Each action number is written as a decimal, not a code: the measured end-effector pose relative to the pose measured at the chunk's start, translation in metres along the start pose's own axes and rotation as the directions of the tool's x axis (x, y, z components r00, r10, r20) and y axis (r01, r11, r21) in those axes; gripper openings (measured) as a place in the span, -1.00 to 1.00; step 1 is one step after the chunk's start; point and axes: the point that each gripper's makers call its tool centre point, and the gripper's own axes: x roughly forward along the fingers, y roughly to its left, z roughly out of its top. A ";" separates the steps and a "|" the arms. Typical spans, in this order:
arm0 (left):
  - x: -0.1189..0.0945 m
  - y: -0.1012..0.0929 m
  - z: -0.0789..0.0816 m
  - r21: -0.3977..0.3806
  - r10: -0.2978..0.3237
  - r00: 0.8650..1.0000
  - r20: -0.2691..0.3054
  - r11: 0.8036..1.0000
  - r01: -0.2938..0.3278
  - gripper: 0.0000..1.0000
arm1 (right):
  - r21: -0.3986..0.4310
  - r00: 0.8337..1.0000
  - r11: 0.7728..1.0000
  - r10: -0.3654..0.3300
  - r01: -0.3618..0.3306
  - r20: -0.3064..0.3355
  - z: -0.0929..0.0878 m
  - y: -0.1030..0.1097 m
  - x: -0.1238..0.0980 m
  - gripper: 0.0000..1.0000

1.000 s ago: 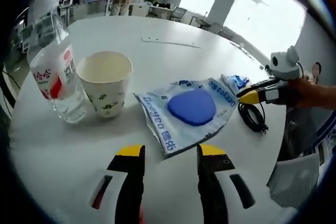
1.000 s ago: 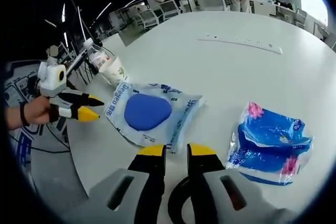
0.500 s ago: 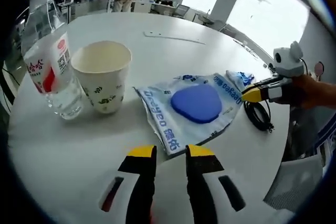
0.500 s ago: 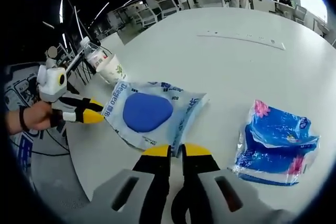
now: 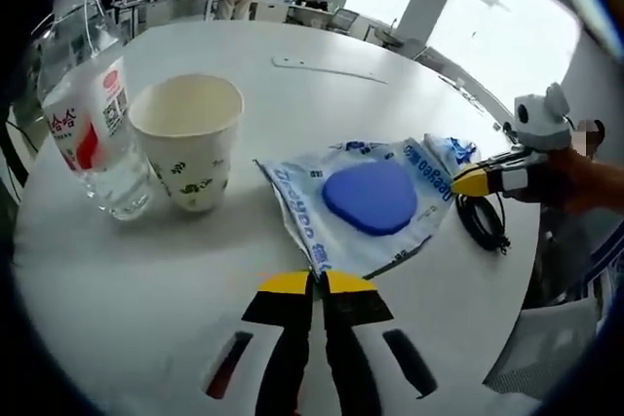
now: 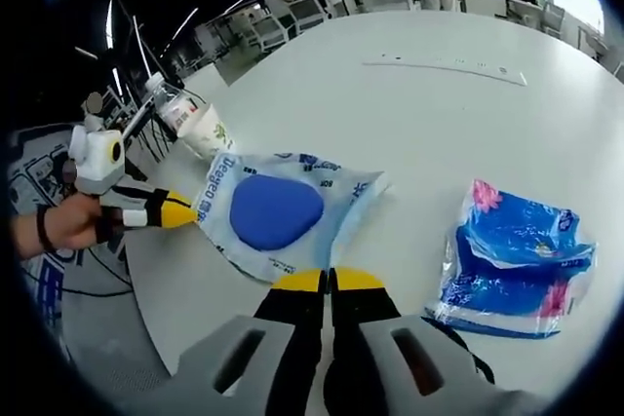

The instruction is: Arrange the tabletop items into an orderly group along one side of the table until the central work area is clear of visible clutter.

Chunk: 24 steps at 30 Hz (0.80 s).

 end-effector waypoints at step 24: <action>0.002 0.011 0.040 -0.064 0.029 0.996 0.080 0.998 -0.024 -1.00 | -0.031 0.999 1.000 -0.005 0.006 0.051 0.038 0.000 0.001 -1.00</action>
